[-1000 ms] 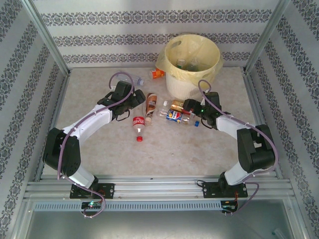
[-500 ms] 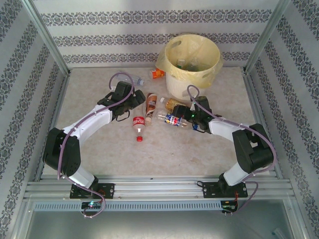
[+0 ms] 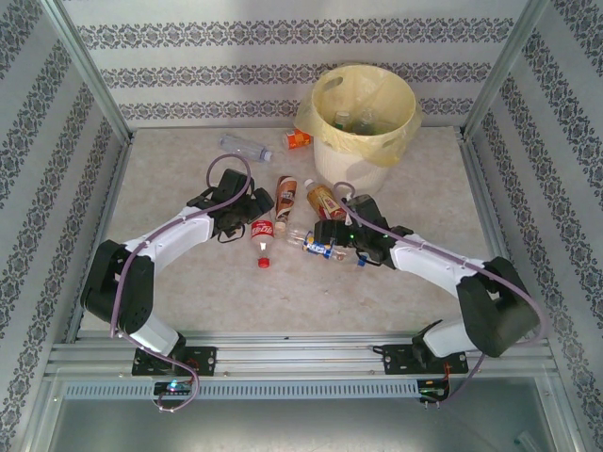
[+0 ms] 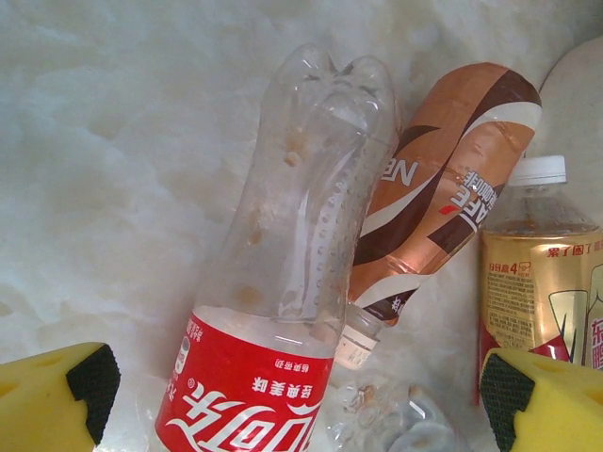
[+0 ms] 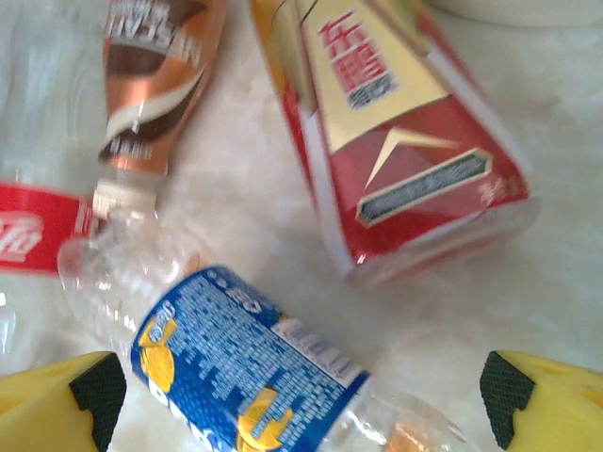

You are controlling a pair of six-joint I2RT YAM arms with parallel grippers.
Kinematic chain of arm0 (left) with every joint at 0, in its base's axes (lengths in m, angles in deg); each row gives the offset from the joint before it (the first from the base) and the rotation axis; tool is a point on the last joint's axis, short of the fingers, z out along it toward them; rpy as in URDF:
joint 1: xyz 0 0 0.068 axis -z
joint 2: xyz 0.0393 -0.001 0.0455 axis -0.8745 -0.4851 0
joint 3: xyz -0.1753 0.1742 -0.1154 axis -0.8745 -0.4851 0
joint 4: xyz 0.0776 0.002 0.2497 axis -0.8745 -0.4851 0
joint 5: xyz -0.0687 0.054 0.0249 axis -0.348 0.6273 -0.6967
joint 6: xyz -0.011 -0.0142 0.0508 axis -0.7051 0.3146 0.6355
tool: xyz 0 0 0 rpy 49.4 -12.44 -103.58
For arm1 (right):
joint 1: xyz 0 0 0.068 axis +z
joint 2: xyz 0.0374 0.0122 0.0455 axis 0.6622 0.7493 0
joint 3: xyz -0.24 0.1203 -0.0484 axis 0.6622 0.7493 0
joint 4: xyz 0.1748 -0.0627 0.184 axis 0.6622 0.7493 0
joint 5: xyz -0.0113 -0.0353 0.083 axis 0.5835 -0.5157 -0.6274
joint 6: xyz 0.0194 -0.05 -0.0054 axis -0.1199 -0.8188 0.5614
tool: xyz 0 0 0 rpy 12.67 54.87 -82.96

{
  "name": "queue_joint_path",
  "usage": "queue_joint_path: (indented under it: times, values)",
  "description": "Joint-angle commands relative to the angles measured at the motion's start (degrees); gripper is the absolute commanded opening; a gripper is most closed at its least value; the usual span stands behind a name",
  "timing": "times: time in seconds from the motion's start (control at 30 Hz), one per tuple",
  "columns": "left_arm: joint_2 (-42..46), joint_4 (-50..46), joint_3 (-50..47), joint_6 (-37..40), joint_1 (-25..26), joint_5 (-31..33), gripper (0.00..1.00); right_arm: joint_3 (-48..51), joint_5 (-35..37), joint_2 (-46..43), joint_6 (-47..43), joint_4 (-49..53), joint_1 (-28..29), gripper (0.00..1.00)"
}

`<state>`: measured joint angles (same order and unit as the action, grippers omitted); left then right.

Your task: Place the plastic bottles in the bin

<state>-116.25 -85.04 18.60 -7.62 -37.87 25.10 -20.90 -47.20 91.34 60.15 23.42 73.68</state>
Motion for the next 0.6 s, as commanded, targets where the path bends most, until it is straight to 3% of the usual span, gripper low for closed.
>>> queue_joint_path:
  times: [0.0,0.23,0.57]
  values:
    - [0.8,-1.1,0.3,-1.1,-0.6,0.9,1.00,-1.9,1.9,0.0,-11.5,12.1,4.6,0.98]
    - [-0.1,-1.1,1.0,-1.3,-0.6,0.5,1.00,-7.3,5.7,7.9,-15.2,16.8,10.9,0.97]
    - [0.1,-2.0,1.3,-0.8,-0.6,1.5,1.00,-18.2,7.0,19.6,-18.2,20.3,14.4,0.89]
